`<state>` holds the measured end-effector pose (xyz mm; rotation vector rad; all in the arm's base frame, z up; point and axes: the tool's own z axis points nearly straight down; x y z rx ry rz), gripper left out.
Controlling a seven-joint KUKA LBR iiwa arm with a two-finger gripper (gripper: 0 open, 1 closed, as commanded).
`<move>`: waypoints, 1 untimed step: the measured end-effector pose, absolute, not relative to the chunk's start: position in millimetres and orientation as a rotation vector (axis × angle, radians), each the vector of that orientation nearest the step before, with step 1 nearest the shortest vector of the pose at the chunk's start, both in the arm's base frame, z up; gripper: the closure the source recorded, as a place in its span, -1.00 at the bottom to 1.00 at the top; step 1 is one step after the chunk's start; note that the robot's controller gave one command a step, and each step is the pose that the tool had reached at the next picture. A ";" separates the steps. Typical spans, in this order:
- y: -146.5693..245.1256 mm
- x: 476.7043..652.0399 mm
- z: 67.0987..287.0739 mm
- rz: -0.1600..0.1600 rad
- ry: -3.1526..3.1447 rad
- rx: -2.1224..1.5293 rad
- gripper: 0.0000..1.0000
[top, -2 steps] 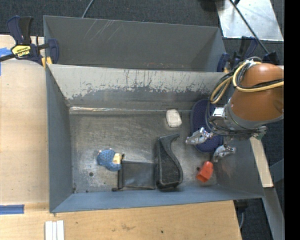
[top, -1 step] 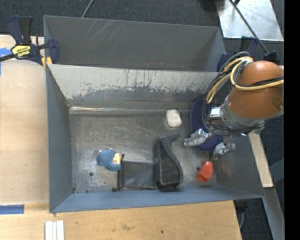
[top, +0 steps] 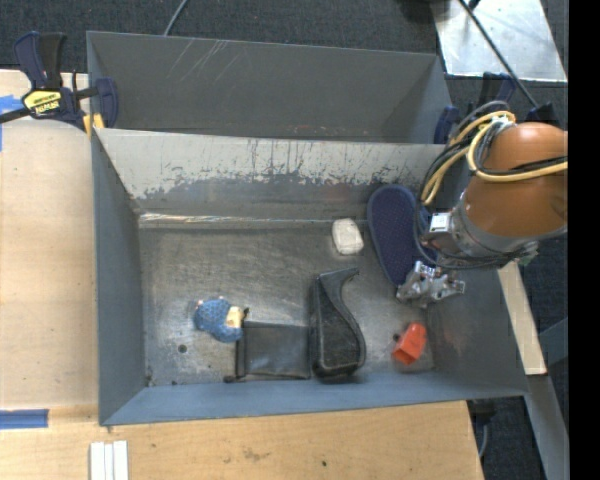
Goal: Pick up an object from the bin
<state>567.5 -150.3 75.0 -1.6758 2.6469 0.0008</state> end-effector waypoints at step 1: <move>-137.2 572.6 77.8 0.018 2.624 -1.664 -1.00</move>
Offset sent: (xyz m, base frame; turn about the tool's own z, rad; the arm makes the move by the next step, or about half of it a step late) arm 0.0000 0.0000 0.0000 0.0000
